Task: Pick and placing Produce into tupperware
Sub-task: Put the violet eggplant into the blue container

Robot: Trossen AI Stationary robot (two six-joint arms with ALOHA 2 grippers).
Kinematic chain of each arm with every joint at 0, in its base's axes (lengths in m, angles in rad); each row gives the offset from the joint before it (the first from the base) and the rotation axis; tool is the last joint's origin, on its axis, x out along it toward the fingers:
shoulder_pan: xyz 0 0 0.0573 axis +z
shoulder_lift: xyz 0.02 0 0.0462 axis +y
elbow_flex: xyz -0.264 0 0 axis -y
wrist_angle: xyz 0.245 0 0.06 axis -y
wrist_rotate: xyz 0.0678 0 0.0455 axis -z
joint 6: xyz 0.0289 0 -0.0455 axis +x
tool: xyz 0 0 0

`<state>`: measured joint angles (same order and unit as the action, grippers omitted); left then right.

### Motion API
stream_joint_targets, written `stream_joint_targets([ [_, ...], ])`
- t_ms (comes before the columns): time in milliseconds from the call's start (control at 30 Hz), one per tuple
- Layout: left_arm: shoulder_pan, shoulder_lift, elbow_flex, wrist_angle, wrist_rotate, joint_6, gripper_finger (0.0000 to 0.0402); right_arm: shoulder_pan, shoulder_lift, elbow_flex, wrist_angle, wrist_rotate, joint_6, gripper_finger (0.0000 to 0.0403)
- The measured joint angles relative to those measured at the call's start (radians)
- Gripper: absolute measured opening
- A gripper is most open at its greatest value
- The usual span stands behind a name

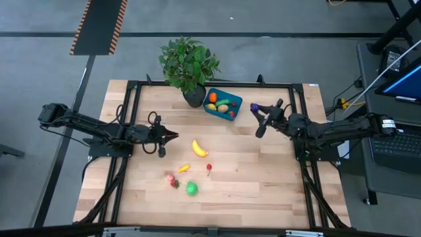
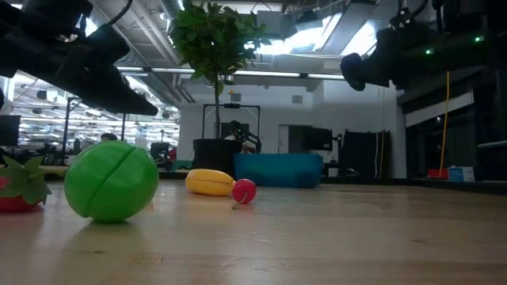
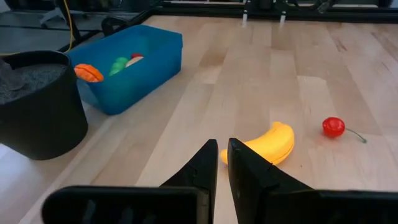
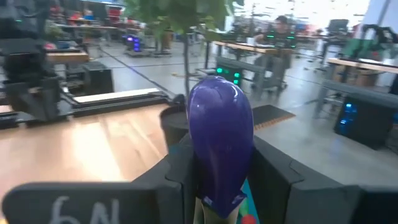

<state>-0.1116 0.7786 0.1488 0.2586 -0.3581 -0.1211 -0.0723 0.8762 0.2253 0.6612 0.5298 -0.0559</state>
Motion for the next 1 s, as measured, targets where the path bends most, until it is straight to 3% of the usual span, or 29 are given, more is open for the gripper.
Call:
stream_joint_targets([
  [133,0.000,0.000,0.000,0.000,0.000,0.000,0.0025,0.000,0.005,0.000,-0.003,0.054,-0.005,0.0112],
  [367,0.000,0.000,0.000,-0.001,-0.001,0.000,0.0017,-0.001,0.006,0.002,-0.013,0.004,-0.006,0.0112],
  [533,0.000,0.000,0.000,-0.001,-0.001,0.000,0.0011,-0.009,0.026,0.093,-0.185,-0.039,-0.005,0.0112],
  [700,0.000,0.000,0.000,-0.001,-0.002,0.000,0.0006,-0.078,0.120,0.227,-0.410,-0.160,0.023,0.0112],
  [900,0.000,0.000,0.000,-0.003,-0.002,0.001,0.0001,-0.170,0.260,0.351,-0.543,-0.316,-0.028,0.0112],
  [1000,0.000,0.000,0.000,-0.004,-0.002,0.001,0.0001,-0.215,0.310,0.438,-0.700,-0.435,-0.055,0.0112],
])
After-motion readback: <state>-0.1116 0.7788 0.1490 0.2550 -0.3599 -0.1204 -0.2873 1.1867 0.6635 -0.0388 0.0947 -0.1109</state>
